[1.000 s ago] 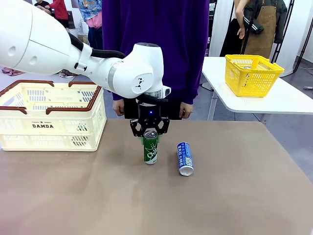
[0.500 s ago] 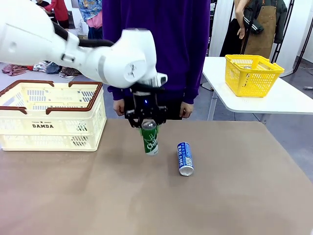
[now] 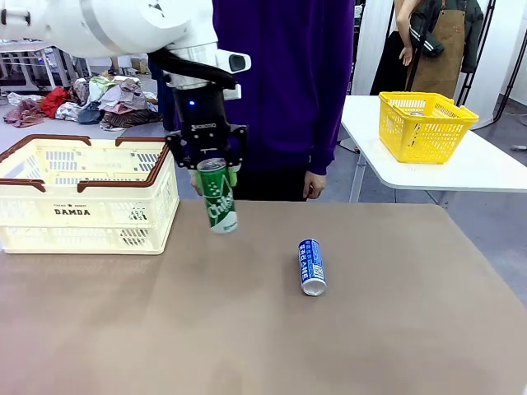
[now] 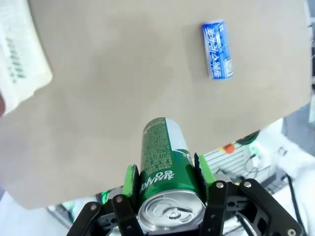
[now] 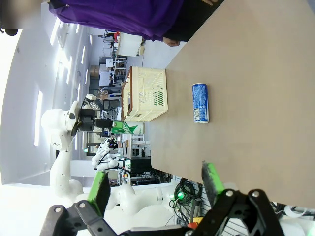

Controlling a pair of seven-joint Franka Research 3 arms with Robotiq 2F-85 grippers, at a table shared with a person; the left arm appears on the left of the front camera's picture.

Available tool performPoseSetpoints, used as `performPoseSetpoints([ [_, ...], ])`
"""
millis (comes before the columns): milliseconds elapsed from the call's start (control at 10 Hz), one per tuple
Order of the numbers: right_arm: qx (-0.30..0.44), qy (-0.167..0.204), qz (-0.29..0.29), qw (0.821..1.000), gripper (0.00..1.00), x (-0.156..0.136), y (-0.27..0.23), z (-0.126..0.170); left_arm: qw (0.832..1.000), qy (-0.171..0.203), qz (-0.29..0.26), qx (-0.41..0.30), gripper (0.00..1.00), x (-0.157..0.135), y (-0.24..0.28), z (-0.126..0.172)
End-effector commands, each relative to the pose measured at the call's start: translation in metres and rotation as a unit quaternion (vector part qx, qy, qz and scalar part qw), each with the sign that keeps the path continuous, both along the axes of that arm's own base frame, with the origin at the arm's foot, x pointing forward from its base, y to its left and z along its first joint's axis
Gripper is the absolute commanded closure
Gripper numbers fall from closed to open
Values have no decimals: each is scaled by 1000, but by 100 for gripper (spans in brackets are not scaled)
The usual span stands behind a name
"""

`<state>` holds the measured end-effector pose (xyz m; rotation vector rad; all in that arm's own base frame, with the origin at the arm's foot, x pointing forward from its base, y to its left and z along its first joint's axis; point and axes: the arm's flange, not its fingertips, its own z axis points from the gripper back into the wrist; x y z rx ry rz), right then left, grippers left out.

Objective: Place the drinks into the Shopping basket.
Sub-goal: Pick up one drink and place it into the Shopping basket.

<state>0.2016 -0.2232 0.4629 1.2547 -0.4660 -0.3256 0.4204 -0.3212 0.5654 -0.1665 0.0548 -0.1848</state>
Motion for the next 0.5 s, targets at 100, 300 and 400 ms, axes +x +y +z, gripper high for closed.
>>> performPoseSetpoints([
  [100,4,-19,1,1000,0,2,-1,1,1000,-11,3,-17,100,6,-11,-4],
  [300,4,-19,1,1000,0,2,-1,1,1000,-11,3,-17,100,6,-11,-4],
  [400,4,-19,1,1000,0,2,-1,1,1000,-11,3,-17,100,6,-11,-4],
])
